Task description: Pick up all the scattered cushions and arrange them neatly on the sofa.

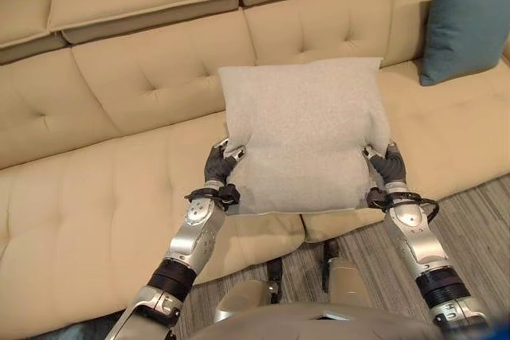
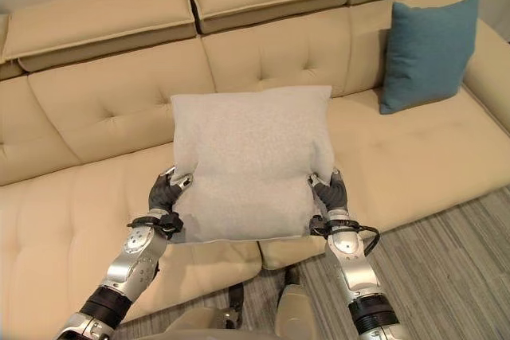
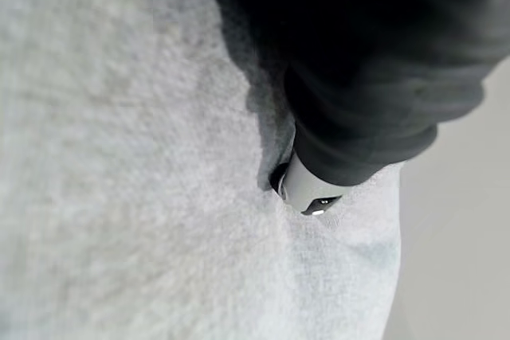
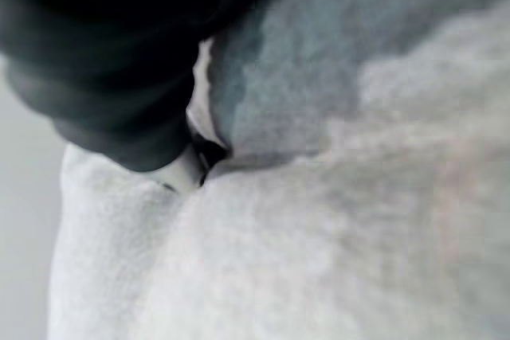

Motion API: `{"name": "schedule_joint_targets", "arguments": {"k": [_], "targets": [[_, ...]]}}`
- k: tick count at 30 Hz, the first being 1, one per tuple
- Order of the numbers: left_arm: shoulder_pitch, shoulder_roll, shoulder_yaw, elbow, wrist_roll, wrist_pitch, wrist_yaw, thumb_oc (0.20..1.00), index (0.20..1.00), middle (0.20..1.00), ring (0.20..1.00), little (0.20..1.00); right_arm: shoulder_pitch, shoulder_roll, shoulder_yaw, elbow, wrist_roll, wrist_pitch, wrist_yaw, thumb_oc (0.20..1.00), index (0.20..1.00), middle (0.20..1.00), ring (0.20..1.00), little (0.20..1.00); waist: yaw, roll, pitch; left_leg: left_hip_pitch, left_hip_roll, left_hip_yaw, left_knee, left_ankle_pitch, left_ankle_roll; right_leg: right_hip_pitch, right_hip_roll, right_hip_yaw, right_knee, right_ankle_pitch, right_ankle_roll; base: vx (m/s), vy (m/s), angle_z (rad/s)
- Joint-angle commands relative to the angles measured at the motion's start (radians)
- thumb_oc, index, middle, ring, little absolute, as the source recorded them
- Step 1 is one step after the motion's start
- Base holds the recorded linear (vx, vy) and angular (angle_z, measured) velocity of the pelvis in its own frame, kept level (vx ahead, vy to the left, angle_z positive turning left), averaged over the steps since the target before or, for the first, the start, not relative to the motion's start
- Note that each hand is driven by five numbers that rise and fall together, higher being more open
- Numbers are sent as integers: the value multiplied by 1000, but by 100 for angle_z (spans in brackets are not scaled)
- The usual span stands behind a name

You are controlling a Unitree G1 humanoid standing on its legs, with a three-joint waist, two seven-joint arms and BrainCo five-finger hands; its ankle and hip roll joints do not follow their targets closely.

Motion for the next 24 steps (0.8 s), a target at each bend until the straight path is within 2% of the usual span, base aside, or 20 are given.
{"name": "schedule_joint_targets", "arguments": {"k": [1,3,8,10,12,15,18,24], "targets": [[-56,-43,-39,-115,54,-83,-66,200,200,200,200,200,-98,31,8,-91,-45,-91,38,200,200,200,200,200,-4,-43,-64,-22,60,33,109,-117,-66,118,35,-31,-48,82,29,144,-178,38],[-46,-48,-31,-112,53,-83,-60,200,200,200,200,200,-84,28,4,-88,-48,-90,36,200,200,200,200,200,-8,-49,-85,-9,76,22,86,-106,-87,158,47,-49,-97,84,22,114,-162,28],[-76,-50,-28,-88,88,-83,-28,200,200,200,200,200,-77,-3,-18,-81,-85,-83,6,200,200,200,200,200,-16,-41,-108,18,114,4,17,-76,-116,209,70,-110,-150,65,3,100,-151,29],[-156,-38,-35,-56,160,-93,37,200,200,200,200,200,-136,-22,-19,-52,-139,-83,-72,200,200,200,200,200,-24,-32,-94,1,137,5,-20,-45,-141,198,79,-145,-173,64,-3,13,-134,48],[-172,-36,-35,-49,178,-94,48,200,200,200,200,200,-152,-27,-17,-44,-150,-82,-87,200,200,200,200,200,-26,-30,-90,-10,140,2,-24,-40,-144,190,80,-149,-176,66,-4,-59,-59,36],[-325,-34,-71,2,251,-124,130,200,200,200,200,200,-310,-53,26,18,-243,-88,-208,200,200,200,200,200,-31,-25,-41,-130,154,-4,-31,-2,-165,79,85,-162,-187,90,-3,-162,-47,13],[-453,-8,-90,57,307,-146,199,200,200,200,200,200,-467,-62,76,104,-264,-82,-266,200,200,200,200,200,-29,-25,-45,-255,151,-12,-31,30,-179,-37,88,-156,-192,125,4,-129,-18,16],[-763,71,-129,243,326,-177,280,200,200,200,200,200,-828,-154,144,283,-273,-70,-355,200,200,200,200,200,-19,-10,-60,-428,136,-23,-31,77,-208,-197,77,-161,-192,159,21,-19,21,3]]}}
